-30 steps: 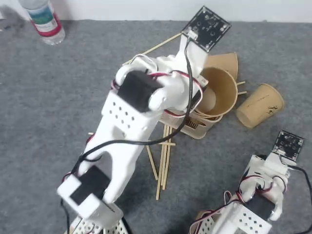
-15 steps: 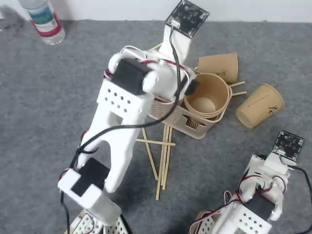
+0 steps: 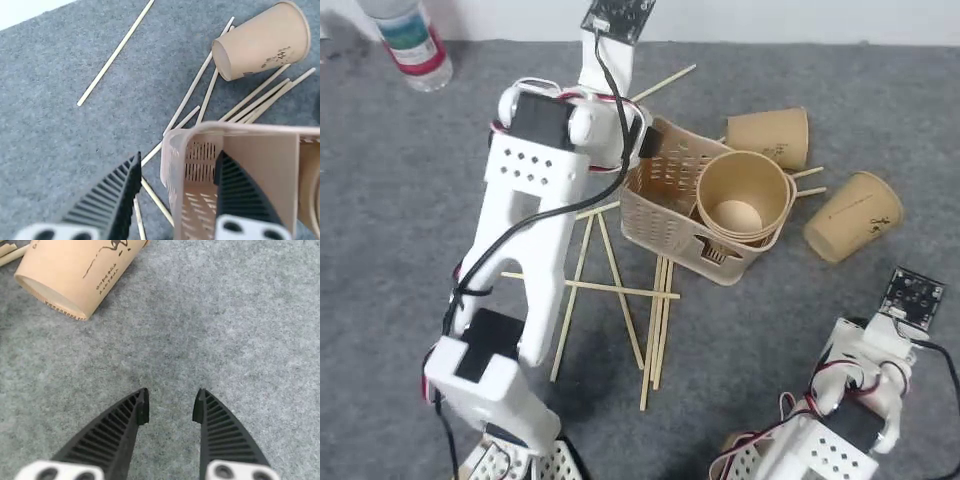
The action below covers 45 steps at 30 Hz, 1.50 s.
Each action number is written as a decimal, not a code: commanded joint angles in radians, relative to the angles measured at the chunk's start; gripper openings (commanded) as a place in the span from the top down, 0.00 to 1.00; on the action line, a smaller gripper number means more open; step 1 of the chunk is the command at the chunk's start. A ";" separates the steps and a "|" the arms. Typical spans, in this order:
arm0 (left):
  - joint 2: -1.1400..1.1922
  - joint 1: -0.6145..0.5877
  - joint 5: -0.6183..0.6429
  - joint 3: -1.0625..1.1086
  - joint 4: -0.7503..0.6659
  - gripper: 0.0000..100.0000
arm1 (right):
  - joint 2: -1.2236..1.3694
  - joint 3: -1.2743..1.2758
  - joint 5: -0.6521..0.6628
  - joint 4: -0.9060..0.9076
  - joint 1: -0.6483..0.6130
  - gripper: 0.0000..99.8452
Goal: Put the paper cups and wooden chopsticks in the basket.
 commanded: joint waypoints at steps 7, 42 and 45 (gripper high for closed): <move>0.152 -0.034 -0.026 -0.002 -0.060 0.82 | -0.013 -0.003 -0.014 -0.016 -0.007 0.83; -0.012 -0.295 -0.420 -0.119 0.172 0.99 | -0.013 -0.003 -0.014 -0.018 -0.008 0.83; -0.046 -0.373 -0.451 -0.085 0.172 0.99 | -0.013 -0.003 -0.014 -0.018 -0.008 0.83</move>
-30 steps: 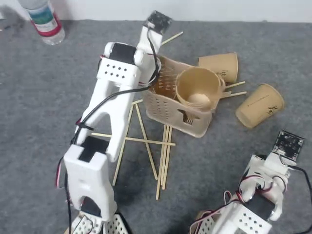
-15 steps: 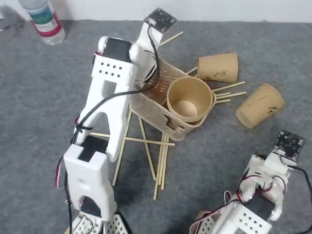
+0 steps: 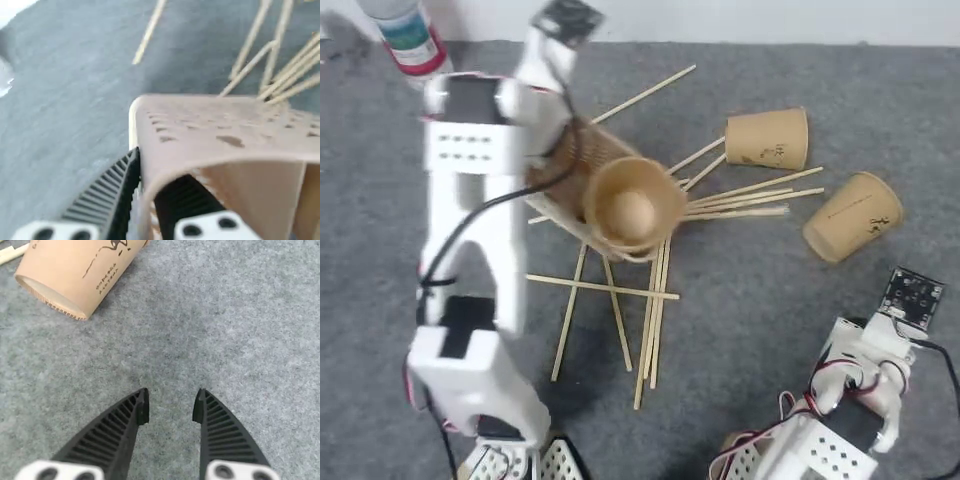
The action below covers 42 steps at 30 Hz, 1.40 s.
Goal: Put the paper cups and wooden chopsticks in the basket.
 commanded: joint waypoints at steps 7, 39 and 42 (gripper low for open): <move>-0.101 -0.270 -0.095 0.113 0.021 0.99 | -0.013 -0.003 -0.014 -0.015 -0.008 0.83; -0.008 -0.744 -0.440 0.188 0.020 0.99 | -0.013 -0.002 -0.012 -0.012 -0.028 0.83; -0.014 -0.727 -0.440 0.214 0.021 0.97 | -0.013 -0.002 -0.012 -0.012 -0.028 0.83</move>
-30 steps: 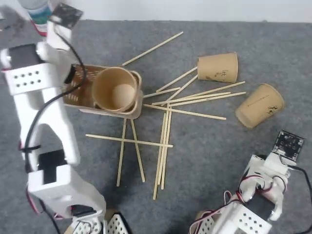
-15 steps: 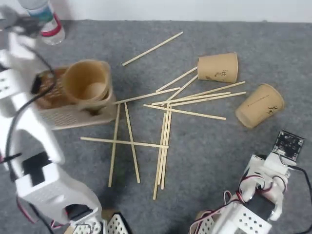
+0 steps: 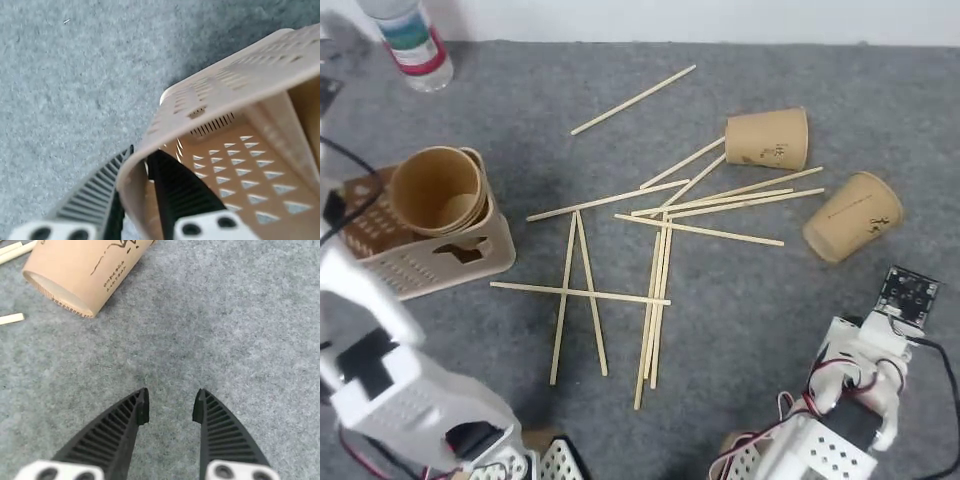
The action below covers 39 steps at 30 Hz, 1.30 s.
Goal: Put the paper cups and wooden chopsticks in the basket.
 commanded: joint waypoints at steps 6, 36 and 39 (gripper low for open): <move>0.002 0.054 -0.029 0.045 0.029 0.74 | -0.013 -0.008 -0.012 -0.012 -0.008 0.83; -0.508 0.068 0.199 -0.128 -0.006 0.68 | -0.013 -0.008 -0.012 -0.012 -0.010 0.83; -0.611 0.020 0.218 -0.199 0.011 0.68 | -0.013 -0.008 -0.012 -0.013 -0.010 0.83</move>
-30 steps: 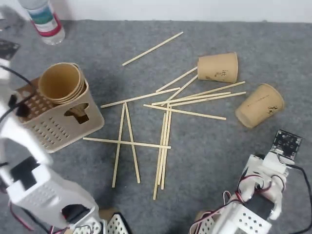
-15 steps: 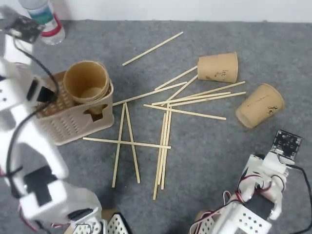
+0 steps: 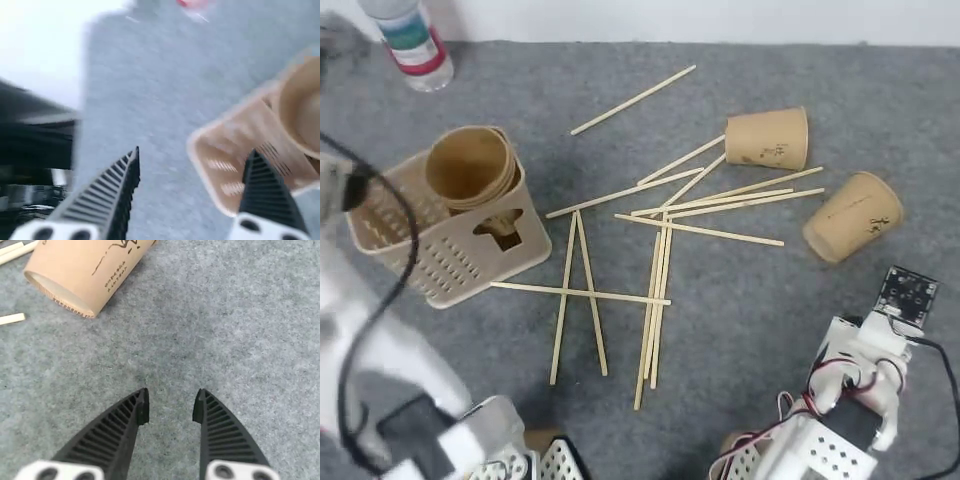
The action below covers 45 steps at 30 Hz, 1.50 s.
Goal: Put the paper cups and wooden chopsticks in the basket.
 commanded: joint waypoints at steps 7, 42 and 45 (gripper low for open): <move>-0.451 -0.123 0.161 0.094 0.025 0.68 | -0.013 -0.008 -0.012 -0.018 -0.007 0.83; -1.447 0.012 0.288 1.666 -0.364 0.68 | -0.013 0.005 -0.012 -0.022 -0.018 0.83; -1.410 0.051 0.311 1.745 -0.416 0.68 | -0.013 0.006 -0.012 -0.021 -0.056 0.83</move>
